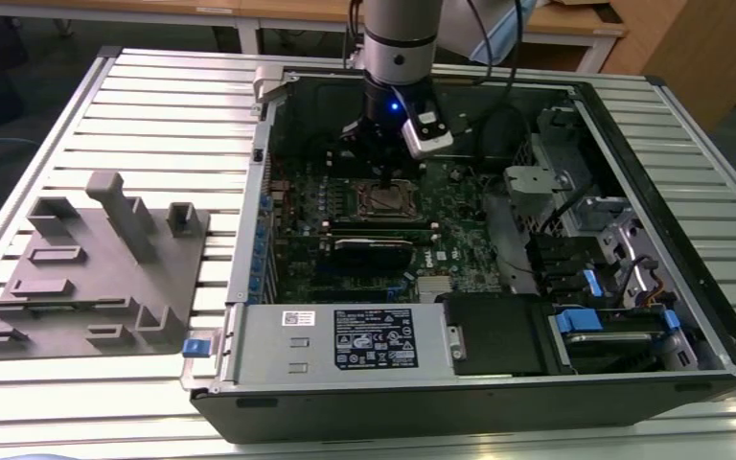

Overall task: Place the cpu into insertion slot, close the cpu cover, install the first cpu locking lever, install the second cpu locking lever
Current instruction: 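Install the first cpu locking lever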

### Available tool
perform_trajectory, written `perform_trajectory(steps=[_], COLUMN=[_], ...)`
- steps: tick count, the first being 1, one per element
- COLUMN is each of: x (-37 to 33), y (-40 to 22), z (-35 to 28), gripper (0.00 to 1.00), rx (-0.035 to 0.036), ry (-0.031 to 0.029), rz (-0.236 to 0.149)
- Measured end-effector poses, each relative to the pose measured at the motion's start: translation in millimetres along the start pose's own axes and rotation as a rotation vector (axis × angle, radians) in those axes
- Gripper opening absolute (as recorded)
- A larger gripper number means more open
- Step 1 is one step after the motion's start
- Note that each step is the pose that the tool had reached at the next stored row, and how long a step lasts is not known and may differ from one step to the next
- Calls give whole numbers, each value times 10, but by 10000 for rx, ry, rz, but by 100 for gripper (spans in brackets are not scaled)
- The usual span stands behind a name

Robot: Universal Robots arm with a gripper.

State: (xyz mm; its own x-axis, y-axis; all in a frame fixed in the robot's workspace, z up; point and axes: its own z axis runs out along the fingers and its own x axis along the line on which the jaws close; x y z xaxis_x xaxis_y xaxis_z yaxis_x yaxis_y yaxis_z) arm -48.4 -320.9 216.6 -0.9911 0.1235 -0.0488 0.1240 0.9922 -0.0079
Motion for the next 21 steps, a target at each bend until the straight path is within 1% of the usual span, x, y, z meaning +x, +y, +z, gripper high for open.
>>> perform_trajectory(steps=[2,7,8,12,15,16,17,18,20,21], x=[-3,-13,-14,-16,-23,-23,-24,-24,-24,-24], y=[-20,-102,-112,-126,-126,-126,-127,-127,-126,-126], z=[0,1,1,2,2,1,2,1,2,2], gripper=[11,11,11,11,11,11,11,11,11,11], rx=[-3,-13,-29,-170,-180,-200,-273,-310,-319,-458], ry=[0,3,2,13,15,19,27,31,31,49], rz=[-1,0,1,8,9,11,13,15,16,22])
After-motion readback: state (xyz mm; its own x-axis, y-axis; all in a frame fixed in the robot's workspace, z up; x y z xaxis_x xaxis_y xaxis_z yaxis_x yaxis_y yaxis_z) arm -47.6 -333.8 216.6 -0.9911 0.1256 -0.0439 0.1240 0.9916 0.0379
